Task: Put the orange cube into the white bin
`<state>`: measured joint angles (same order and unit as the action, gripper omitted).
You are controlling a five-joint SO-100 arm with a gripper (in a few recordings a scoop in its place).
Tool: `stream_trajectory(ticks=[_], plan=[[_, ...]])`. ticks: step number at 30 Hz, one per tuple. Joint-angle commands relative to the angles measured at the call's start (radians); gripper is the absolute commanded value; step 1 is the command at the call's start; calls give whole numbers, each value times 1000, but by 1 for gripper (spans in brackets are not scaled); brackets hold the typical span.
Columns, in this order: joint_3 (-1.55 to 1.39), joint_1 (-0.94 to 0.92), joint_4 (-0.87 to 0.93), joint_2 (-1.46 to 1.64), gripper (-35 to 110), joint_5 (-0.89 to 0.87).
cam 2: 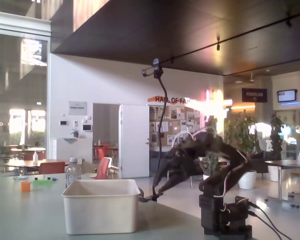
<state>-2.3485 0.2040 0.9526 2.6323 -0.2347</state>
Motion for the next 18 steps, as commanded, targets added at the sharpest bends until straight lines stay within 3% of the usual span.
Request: stream_trajectory(ticks=[1, 11, 18], plan=[[184, 87, 49, -324, 10, 3], [746, 201, 379, -1029, 11, 6], [805, 170, 383, -1069, 34, 5]])
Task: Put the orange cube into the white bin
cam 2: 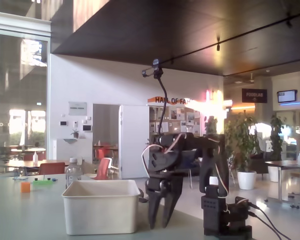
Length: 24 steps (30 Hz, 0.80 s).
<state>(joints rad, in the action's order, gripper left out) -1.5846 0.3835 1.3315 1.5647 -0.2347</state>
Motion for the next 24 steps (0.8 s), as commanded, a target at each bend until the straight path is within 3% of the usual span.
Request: stream_trajectory(ticks=[1, 7, 12, 24], plan=[[41, -25, 5, -2, 39, 5], [72, -92, -3, -18, 66, 5], [78, -129, -14, -31, 81, 9], [327, -110, -12, -422, 84, 11]])
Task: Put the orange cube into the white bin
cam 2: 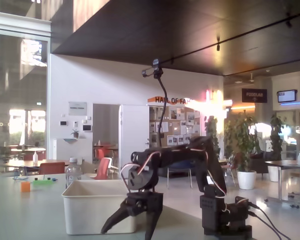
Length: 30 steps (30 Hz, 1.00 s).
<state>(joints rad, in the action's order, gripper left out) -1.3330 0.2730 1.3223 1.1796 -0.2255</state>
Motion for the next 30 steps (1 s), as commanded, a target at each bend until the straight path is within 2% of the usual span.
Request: stream_trajectory(ticks=[1, 6, 12, 20, 23, 30], plan=[[97, 0, -3, -66, 83, 2], [178, 0, -3, -175, 83, 14], [204, -2, -2, -213, 83, 112], [204, -8, 2, -233, 80, 117], [204, -3, 0, -233, 70, 118], [204, 0, -2, -227, 37, 121]])
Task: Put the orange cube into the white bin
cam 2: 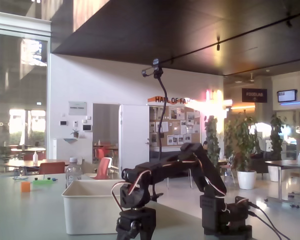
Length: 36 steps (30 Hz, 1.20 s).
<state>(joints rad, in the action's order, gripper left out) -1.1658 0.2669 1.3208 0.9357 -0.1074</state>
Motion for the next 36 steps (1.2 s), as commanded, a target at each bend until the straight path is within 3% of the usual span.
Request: stream_trajectory(ticks=[1, 6, 17, 25, 30, 36], plan=[[37, 6, 0, 17, 33, 5], [37, 6, 0, 18, 22, 5], [46, -9, 0, 37, 22, 2], [192, -71, 34, 310, 21, -2], [212, -236, 28, 528, 21, -2], [213, -577, 21, 561, 22, 0]])
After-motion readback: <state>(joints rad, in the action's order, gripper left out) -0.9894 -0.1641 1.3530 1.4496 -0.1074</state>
